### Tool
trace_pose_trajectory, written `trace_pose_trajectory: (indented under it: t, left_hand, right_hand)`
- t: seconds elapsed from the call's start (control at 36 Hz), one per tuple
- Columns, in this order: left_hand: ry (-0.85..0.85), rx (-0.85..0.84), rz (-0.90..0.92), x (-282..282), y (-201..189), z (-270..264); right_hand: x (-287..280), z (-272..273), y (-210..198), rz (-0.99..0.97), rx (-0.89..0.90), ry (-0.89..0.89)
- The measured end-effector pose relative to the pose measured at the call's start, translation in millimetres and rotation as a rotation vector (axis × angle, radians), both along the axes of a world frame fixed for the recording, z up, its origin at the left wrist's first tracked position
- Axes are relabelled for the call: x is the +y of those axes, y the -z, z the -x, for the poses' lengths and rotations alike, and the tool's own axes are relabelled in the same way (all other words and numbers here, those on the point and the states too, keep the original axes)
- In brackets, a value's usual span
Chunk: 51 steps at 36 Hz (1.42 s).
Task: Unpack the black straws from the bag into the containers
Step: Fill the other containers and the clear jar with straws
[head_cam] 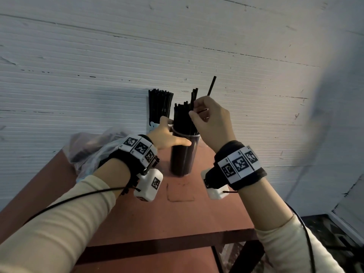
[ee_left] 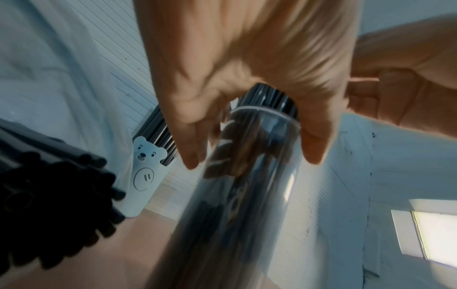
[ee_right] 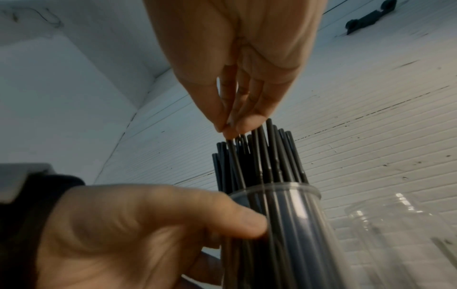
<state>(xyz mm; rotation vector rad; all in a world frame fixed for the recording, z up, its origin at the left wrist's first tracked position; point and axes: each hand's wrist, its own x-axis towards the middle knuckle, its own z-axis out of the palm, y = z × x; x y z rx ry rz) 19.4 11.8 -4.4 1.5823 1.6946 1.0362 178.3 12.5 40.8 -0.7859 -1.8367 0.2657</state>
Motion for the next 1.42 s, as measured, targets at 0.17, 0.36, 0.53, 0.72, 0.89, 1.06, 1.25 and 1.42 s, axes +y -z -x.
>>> trace_pose_trajectory:
  t: [0.17, 0.36, 0.53, 0.72, 0.89, 1.06, 1.25, 1.42]
  left_hand:
    - [-0.014, 0.071, -0.04, -2, -1, 7]
    - [-0.064, 0.147, -0.084, -6, -1, 2]
    - [-0.078, 0.125, -0.09, -7, -1, 0]
    - [-0.07, 0.127, -0.102, -6, 0, 1]
    - [-0.028, 0.091, -0.087, -2, 3, 7]
    - [-0.014, 0.112, -0.051, 4, 4, 10]
    - [0.003, 0.095, -0.037, 8, 4, 12]
    - [0.006, 0.078, -0.053, 11, 8, 15]
  right_hand:
    - [1, 0, 5, -0.002, -0.024, 0.042]
    - [8, 2, 0, 0.085, -0.062, 0.097]
    - [16, 3, 12, 0.156, -0.264, 0.185]
    - [9, 2, 4, 0.105, -0.21, 0.17]
    - [9, 1, 5, 0.142, -0.289, 0.142]
    - [10, -7, -11, -0.046, -0.115, 0.129]
    - [28, -6, -49, -0.217, -0.211, -0.046]
    - [32, -2, -38, -0.101, -0.229, -0.01]
